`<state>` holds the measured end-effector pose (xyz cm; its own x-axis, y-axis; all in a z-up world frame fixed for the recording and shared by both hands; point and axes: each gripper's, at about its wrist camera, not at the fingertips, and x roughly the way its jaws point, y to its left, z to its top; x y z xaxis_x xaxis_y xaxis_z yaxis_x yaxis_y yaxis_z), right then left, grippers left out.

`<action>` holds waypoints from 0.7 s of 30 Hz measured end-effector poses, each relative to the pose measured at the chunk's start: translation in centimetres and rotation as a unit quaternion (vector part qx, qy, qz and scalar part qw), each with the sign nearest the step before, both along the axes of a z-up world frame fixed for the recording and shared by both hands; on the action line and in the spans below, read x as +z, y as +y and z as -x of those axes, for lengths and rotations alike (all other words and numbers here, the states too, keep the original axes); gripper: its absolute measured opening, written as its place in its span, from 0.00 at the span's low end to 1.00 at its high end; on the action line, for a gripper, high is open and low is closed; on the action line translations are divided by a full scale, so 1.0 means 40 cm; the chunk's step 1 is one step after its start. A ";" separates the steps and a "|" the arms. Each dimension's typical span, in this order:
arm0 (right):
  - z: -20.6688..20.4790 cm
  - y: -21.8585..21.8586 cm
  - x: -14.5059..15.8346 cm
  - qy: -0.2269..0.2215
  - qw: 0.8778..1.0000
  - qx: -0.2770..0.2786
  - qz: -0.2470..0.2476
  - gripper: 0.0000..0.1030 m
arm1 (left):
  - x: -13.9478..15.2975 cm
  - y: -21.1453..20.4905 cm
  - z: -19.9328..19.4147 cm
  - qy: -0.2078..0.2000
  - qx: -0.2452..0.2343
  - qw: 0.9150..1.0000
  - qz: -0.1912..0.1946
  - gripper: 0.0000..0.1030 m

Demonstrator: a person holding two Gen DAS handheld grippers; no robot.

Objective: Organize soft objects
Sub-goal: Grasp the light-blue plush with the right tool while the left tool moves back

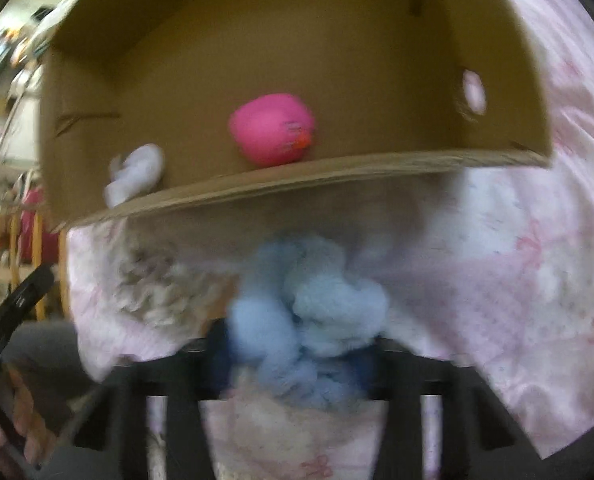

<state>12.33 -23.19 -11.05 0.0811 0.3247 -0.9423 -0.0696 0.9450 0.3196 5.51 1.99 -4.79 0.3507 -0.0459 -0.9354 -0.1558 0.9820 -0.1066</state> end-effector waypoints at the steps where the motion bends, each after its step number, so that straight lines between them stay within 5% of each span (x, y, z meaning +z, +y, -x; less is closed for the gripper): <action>1: 0.006 0.010 0.013 -0.011 1.000 0.014 -0.002 0.26 | 0.001 0.002 0.000 -0.001 0.001 1.000 0.000 0.66; 13: 0.059 -0.097 0.276 -0.115 0.981 -0.032 -0.150 0.24 | 0.010 0.026 0.005 -0.006 0.023 1.000 0.015 0.66; 21: 0.070 -0.116 0.218 -0.102 0.985 -0.048 -0.133 0.24 | -0.026 0.030 -0.002 0.019 0.026 0.999 0.024 0.66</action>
